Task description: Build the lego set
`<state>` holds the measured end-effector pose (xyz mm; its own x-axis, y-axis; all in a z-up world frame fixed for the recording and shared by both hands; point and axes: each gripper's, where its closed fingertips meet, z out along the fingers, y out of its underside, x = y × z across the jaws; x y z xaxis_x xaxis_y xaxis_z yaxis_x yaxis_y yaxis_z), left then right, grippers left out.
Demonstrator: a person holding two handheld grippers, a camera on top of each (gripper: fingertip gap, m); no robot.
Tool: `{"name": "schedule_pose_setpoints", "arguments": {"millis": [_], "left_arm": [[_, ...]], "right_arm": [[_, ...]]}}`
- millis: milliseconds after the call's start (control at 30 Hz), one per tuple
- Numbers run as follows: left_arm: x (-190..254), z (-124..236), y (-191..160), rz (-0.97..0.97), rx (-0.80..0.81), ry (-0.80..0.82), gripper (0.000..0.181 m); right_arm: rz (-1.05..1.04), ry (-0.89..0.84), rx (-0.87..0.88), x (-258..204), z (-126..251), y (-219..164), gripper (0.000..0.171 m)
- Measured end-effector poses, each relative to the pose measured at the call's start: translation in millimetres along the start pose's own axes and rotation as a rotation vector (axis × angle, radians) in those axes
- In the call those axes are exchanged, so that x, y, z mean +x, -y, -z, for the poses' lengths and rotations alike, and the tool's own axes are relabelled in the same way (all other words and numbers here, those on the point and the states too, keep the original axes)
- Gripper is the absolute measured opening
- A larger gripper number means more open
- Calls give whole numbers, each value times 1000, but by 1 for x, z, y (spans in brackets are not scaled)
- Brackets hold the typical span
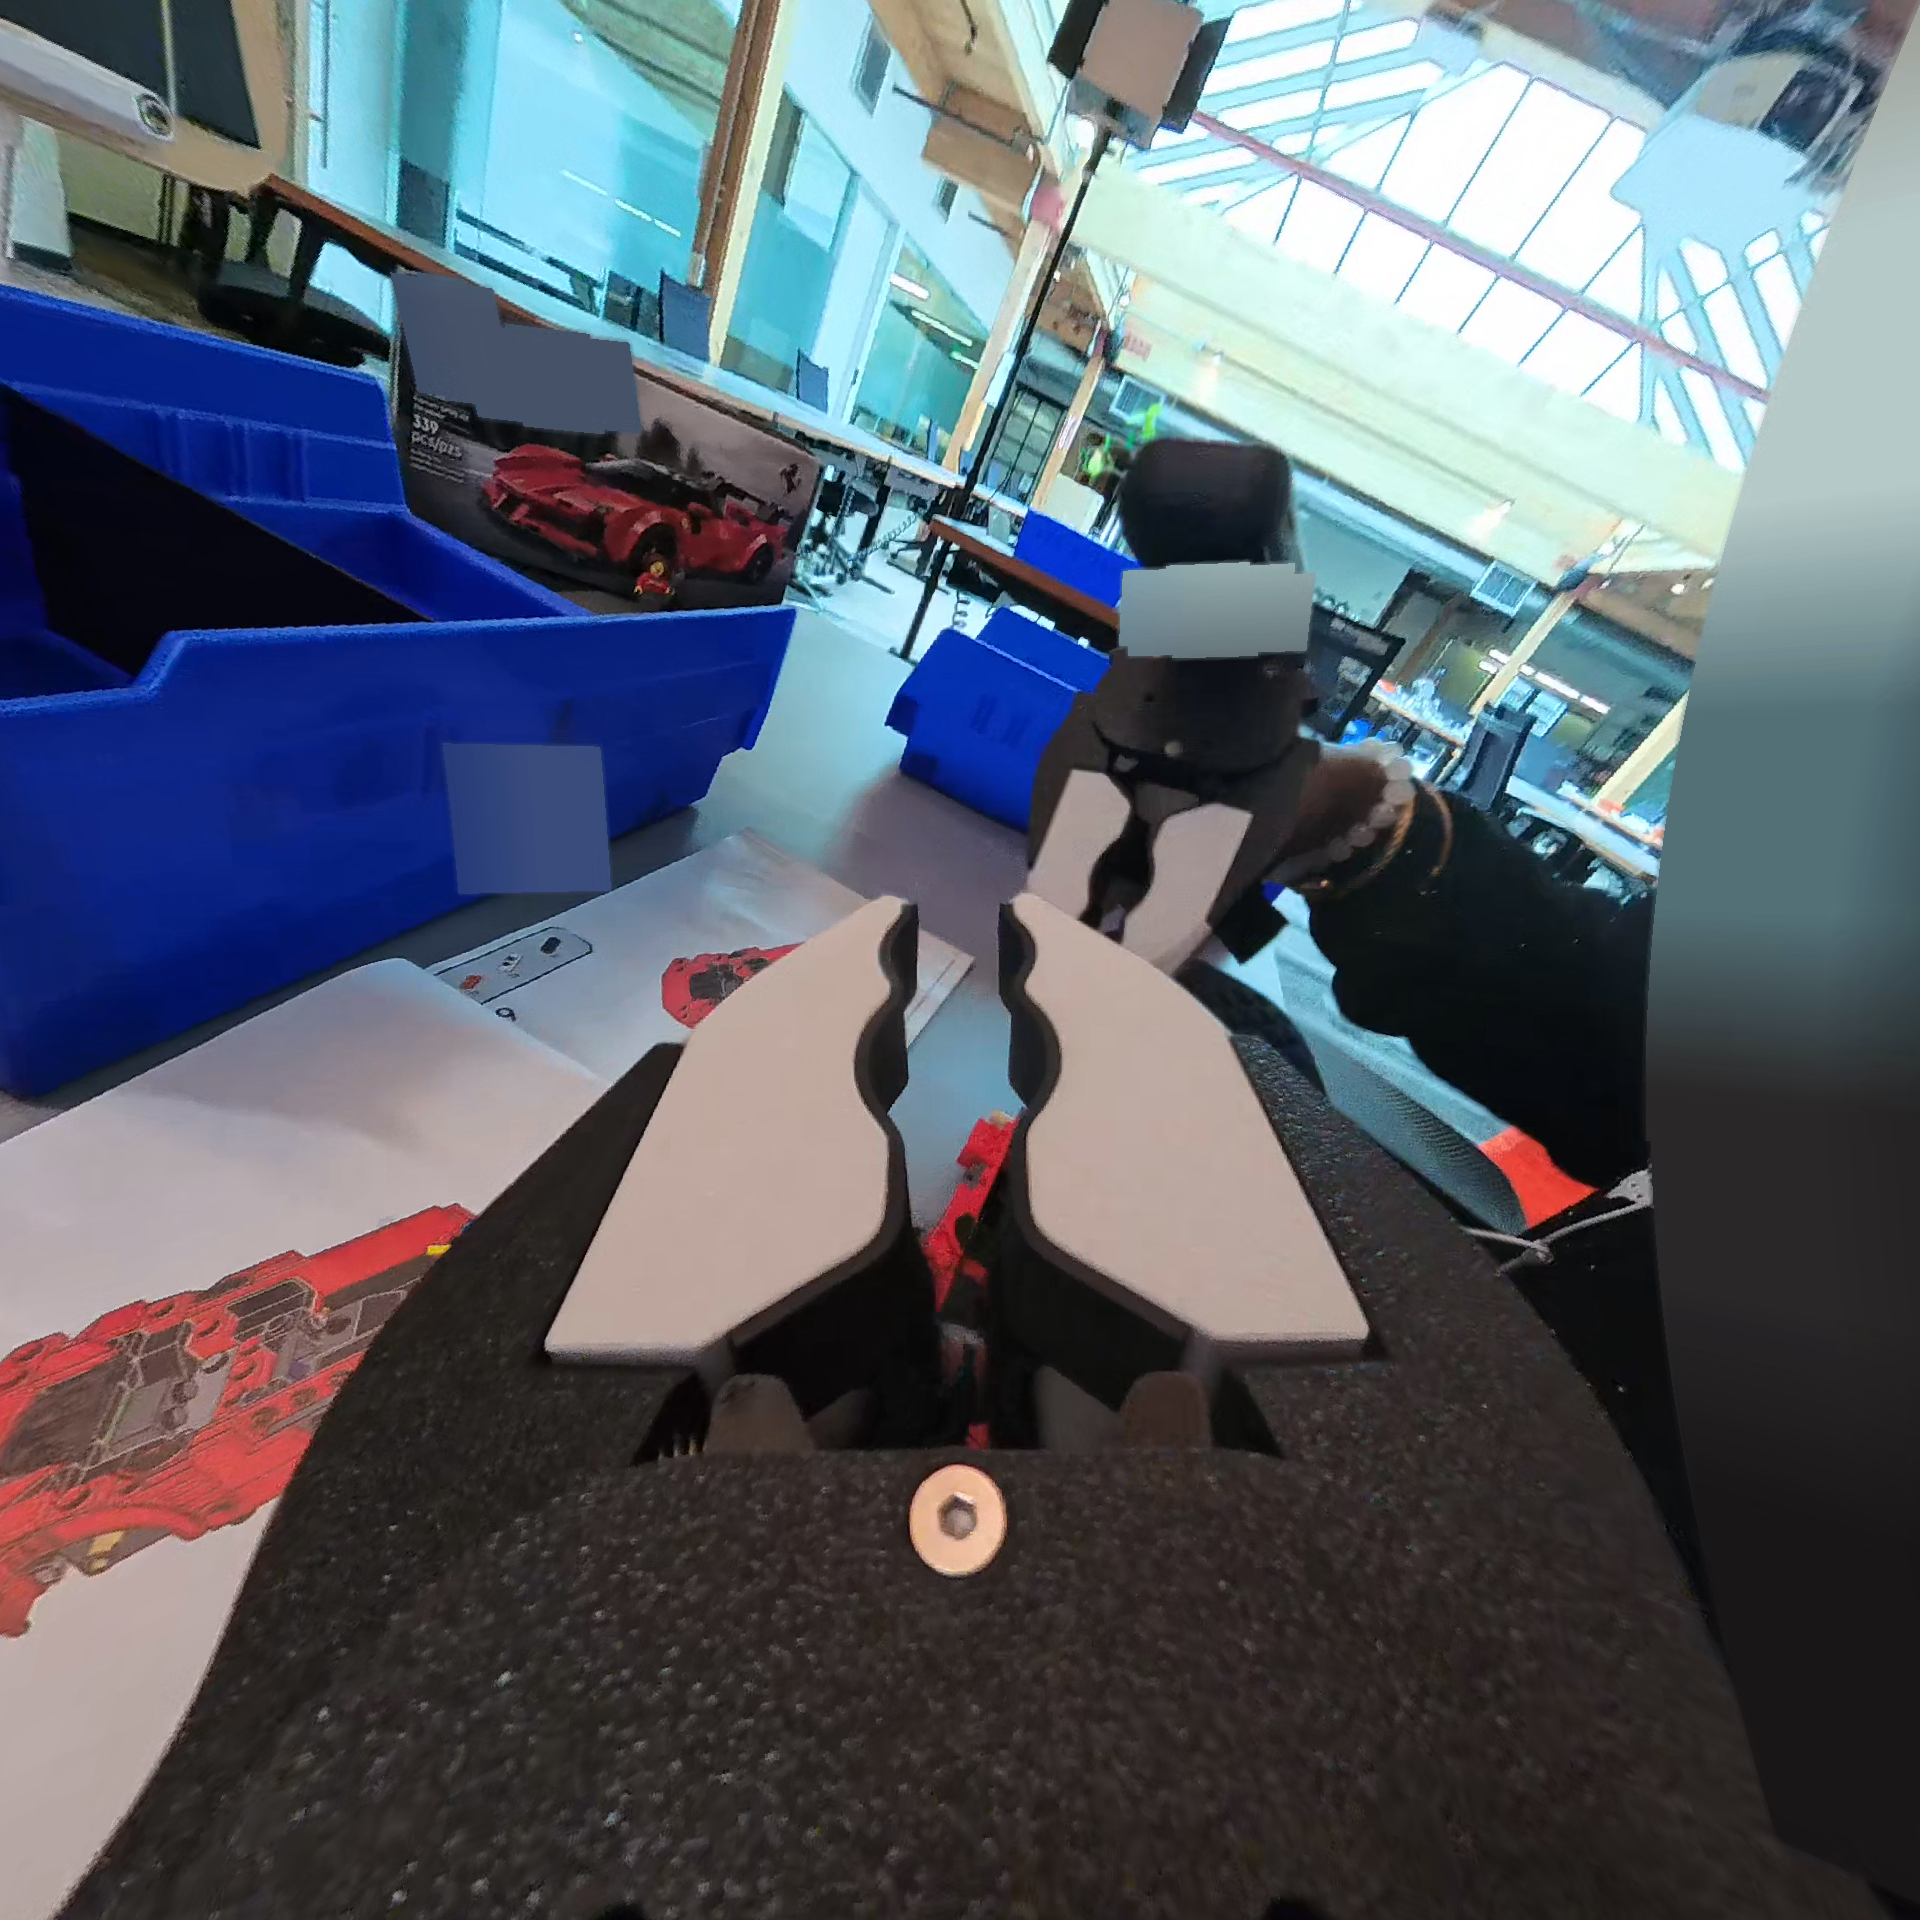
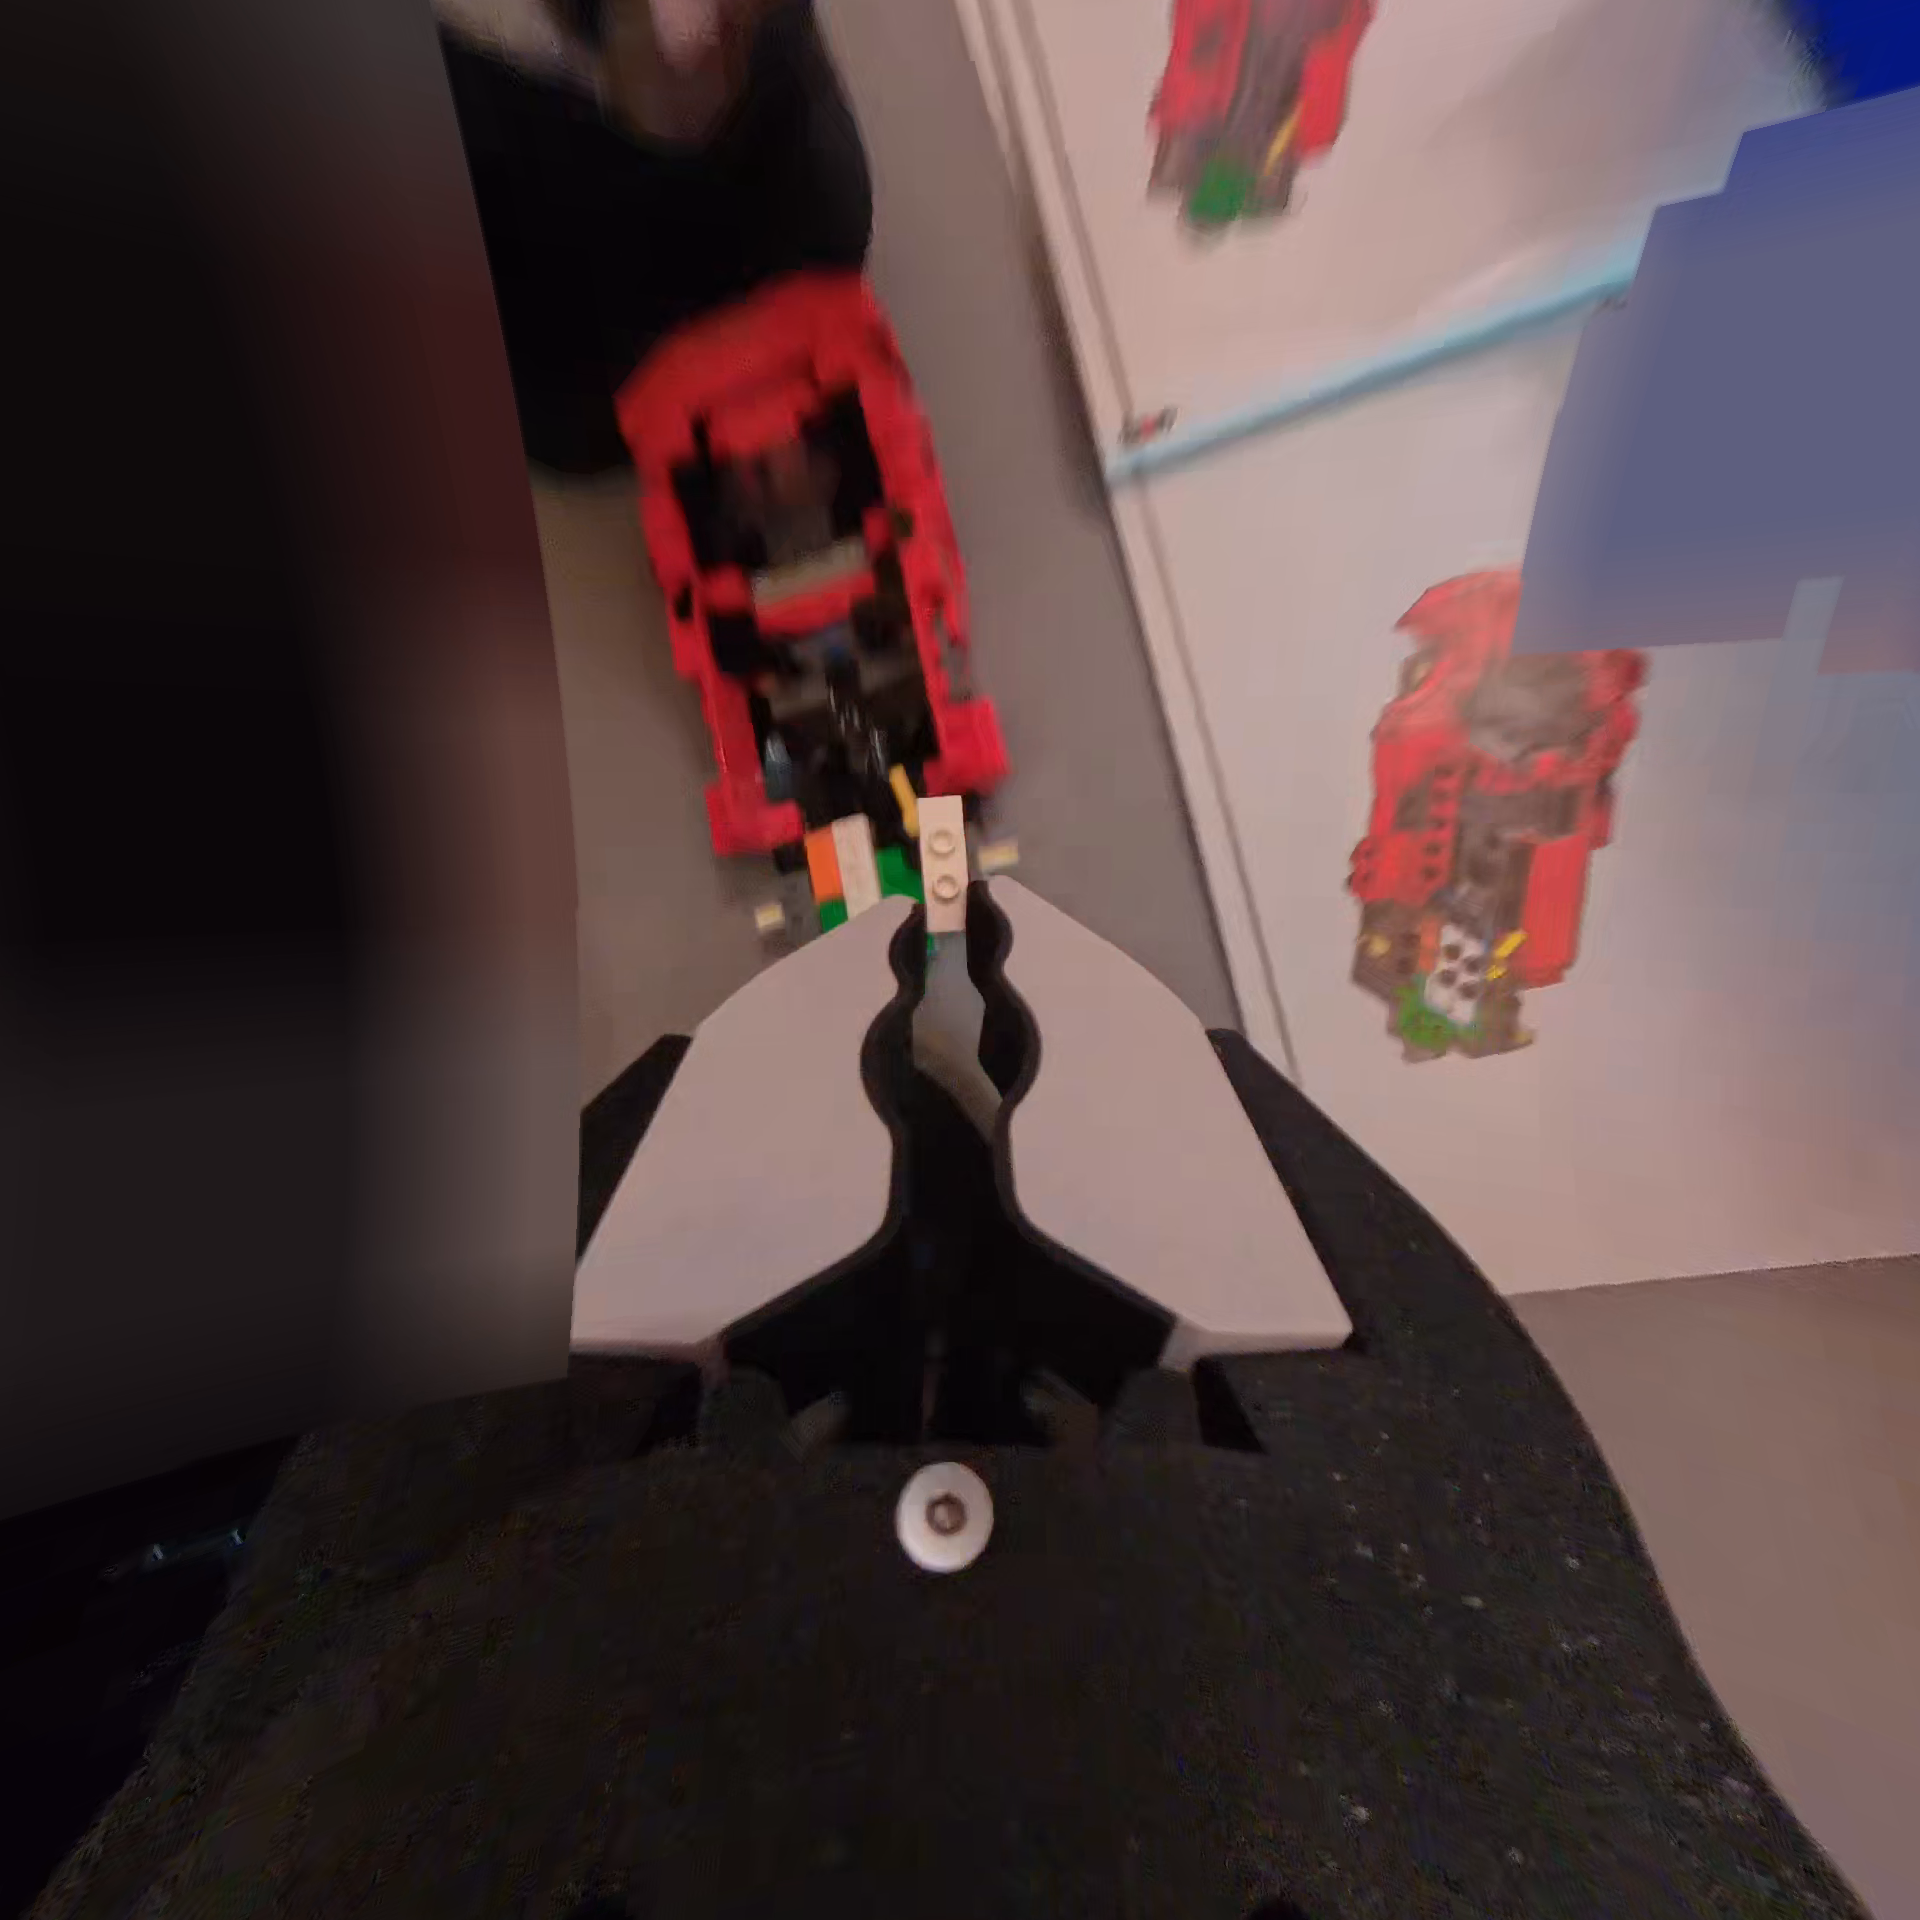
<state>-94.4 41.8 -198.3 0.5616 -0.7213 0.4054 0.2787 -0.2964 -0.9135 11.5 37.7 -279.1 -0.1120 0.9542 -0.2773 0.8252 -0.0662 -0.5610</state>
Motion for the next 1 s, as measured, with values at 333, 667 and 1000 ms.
{"name": "schedule_pose_setpoints", "arguments": {"millis": [333, 667, 1000], "left_arm": [[-1, -2, -4, -5, -28, 4, 14], [0, -3, -5, -9, -35, 3, 14], [0, -3, -5, -8, -37, 3, 14]], "right_arm": [[160, -85, -199, -13, -20, -12, 7], [194, -111, -250, -13, -24, -14, 7], [204, -123, -257, -11, -25, -12, 8]]}}
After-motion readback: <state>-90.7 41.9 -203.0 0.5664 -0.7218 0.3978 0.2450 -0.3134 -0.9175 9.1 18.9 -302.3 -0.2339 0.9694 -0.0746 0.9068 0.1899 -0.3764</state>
